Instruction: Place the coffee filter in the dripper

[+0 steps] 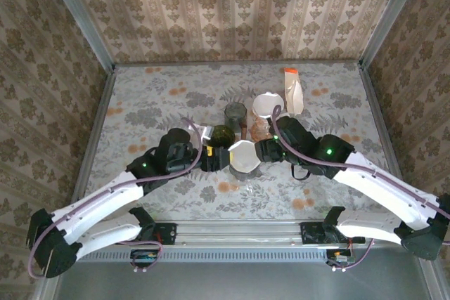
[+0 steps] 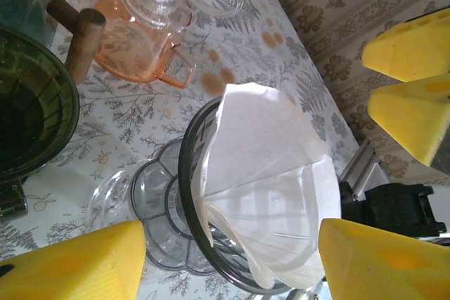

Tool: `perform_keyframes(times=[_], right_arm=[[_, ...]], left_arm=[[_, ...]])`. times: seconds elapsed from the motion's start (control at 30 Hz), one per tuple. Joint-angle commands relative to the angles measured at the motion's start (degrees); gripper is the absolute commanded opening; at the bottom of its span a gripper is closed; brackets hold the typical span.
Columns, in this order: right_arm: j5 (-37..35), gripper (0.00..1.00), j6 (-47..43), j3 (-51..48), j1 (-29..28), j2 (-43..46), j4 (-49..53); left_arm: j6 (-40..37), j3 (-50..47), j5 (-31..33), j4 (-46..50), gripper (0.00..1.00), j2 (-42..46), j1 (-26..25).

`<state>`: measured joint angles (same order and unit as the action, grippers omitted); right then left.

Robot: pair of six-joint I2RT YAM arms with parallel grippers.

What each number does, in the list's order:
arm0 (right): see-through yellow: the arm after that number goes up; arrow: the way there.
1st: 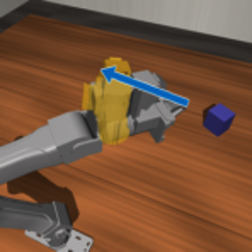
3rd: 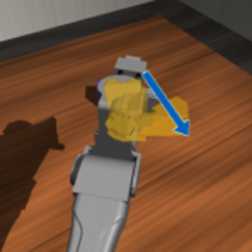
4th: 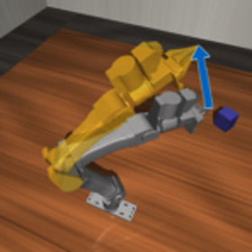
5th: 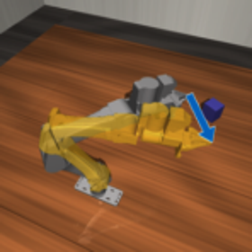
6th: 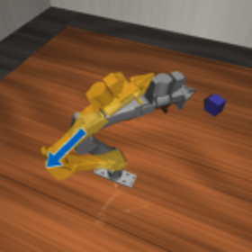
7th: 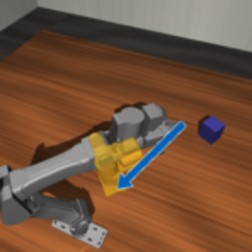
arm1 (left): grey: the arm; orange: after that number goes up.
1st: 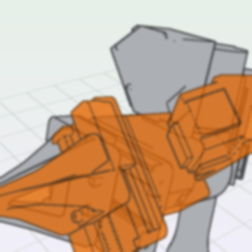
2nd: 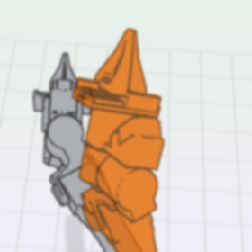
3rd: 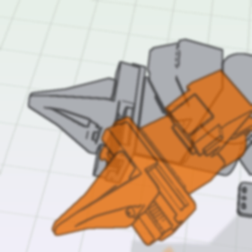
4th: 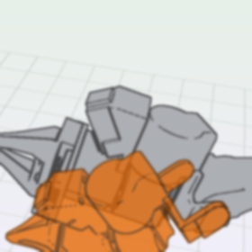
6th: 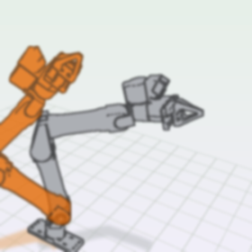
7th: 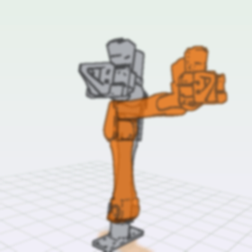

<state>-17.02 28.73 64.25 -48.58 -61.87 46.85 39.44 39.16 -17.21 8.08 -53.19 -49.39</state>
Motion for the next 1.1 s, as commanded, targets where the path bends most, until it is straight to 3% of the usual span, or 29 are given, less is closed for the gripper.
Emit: perform_keyframes(times=[0.0, 0.27, 0.63, 1.07], right_arm=[[-3.3, 0.74, 0.5, -0.8, 0.4, 2.7, 1.7], [-4.6, 0.74, 1.6, -3.9, 0.7, 6.7, 1.2], [-3.0, 0.74, 4.8, -10.6, 0.7, 11.3, -0.4], [-2.8, 0.74, 5.4, -13.5, 0.6, 14.9, -0.1]], left_arm=[[-0.7, 2.1, 2.2, 2.7, 0.68, 3.2, 1.4], [-0.5, -1.9, -1.6, 3.9, 0.58, 7.9, 12.5], [-0.9, -7.4, -2.6, -5.6, 0.58, -4.4, 17.5], [-1.1, -4.3, -1.5, -16.7, 0.55, -22.5, 18.8]])
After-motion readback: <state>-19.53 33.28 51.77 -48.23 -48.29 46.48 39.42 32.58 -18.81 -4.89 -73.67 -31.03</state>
